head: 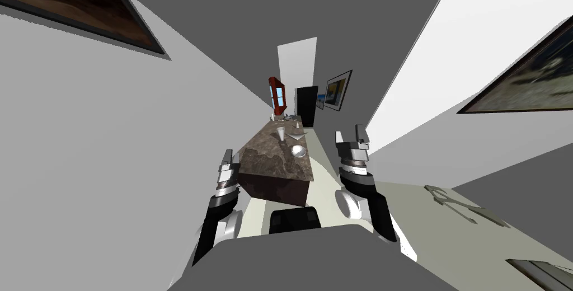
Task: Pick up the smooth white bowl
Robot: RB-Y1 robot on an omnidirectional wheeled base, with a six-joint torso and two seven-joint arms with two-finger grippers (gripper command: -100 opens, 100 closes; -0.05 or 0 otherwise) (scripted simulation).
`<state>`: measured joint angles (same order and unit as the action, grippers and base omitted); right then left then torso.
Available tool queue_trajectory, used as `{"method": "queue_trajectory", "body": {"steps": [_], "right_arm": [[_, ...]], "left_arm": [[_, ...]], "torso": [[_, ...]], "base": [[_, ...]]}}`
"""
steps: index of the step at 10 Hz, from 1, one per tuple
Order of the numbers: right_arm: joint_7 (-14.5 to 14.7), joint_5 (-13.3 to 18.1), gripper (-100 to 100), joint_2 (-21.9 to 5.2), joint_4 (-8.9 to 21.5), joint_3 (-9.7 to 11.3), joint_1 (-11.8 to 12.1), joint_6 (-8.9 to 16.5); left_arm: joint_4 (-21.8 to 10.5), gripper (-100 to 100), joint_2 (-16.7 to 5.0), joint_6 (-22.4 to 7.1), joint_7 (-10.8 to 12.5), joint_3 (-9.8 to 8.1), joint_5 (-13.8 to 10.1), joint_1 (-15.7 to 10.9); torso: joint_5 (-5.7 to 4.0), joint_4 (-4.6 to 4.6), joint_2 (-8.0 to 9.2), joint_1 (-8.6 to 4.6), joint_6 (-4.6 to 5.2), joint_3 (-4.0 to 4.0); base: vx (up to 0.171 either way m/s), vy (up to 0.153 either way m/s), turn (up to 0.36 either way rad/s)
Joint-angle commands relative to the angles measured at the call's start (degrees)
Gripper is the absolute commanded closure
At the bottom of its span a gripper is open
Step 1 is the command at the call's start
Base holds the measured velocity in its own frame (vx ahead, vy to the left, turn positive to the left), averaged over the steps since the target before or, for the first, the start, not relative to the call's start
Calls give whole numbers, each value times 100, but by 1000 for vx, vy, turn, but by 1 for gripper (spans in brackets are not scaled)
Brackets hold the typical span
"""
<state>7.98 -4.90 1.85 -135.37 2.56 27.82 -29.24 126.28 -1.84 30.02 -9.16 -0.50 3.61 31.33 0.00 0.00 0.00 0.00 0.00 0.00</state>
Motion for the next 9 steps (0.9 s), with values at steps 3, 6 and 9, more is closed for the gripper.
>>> {"method": "queue_trajectory", "body": {"steps": [3, 6, 9], "right_arm": [[-74, 307, -100, -591, 108, -9, -34, 62], [-147, 616, -100, -1049, 219, -14, -57, 127], [-190, 800, -100, -1381, 288, -17, -66, 167]], "left_arm": [[0, 0, 0, 0, 0, 0, 0, -1], [0, 0, 0, 0, 0, 0, 0, -1], [0, 0, 0, 0, 0, 0, 0, -1]], "torso": [[-2, 5, 24, -13, 0, 13], [-2, 8, 35, -10, 0, 20], [-2, 9, 39, -8, 0, 23]], "base": [[-70, -22, 29], [-98, -22, 36], [-91, -13, 29]]}}
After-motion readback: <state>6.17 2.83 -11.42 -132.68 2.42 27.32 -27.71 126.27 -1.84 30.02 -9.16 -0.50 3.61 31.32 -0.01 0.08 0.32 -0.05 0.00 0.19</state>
